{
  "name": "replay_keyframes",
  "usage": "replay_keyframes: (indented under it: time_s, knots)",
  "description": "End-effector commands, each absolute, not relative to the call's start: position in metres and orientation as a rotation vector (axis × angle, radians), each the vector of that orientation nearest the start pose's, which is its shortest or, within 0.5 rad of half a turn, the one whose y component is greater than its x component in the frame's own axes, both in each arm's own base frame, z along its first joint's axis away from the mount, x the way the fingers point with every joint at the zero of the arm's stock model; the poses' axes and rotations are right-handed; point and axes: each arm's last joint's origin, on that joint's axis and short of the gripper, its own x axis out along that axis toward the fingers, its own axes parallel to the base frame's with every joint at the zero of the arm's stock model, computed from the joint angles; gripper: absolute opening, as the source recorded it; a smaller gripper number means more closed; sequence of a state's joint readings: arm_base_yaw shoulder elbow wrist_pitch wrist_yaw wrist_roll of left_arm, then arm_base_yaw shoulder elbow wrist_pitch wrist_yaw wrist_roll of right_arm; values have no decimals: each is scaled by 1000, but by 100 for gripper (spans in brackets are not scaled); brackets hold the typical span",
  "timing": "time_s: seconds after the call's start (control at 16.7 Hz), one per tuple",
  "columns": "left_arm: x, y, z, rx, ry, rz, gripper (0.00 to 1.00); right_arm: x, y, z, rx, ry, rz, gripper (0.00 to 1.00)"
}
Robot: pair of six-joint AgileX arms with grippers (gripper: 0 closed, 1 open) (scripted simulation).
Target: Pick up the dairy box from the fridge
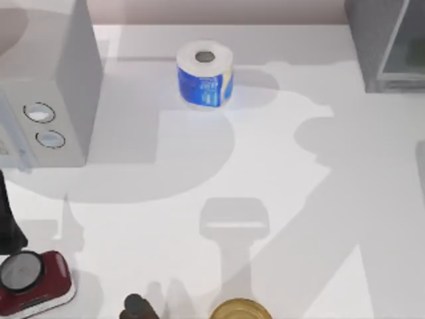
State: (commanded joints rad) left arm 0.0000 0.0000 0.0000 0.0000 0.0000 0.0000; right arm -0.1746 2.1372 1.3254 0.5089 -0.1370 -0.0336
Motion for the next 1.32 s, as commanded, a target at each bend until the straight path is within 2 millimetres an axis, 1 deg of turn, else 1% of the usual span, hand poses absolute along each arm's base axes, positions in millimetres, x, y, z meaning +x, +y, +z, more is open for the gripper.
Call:
replay_keyframes:
  time_s: [0.18, 0.24, 0.78, 1.14, 1.32]
  knots:
    - [106, -1, 160, 0, 0, 0, 100, 468, -73, 156, 2, 301, -10, 2]
    - [106, -1, 160, 0, 0, 0, 100, 468, -73, 156, 2, 301, -10, 0]
    - [106, -1, 160, 0, 0, 0, 100, 467, -75, 158, 3, 300, -13, 0]
    - [106, -1, 160, 0, 0, 0, 100, 468, -75, 185, 4, 303, -15, 0]
    - [106, -1, 160, 0, 0, 0, 100, 467, -75, 203, 4, 304, -13, 0]
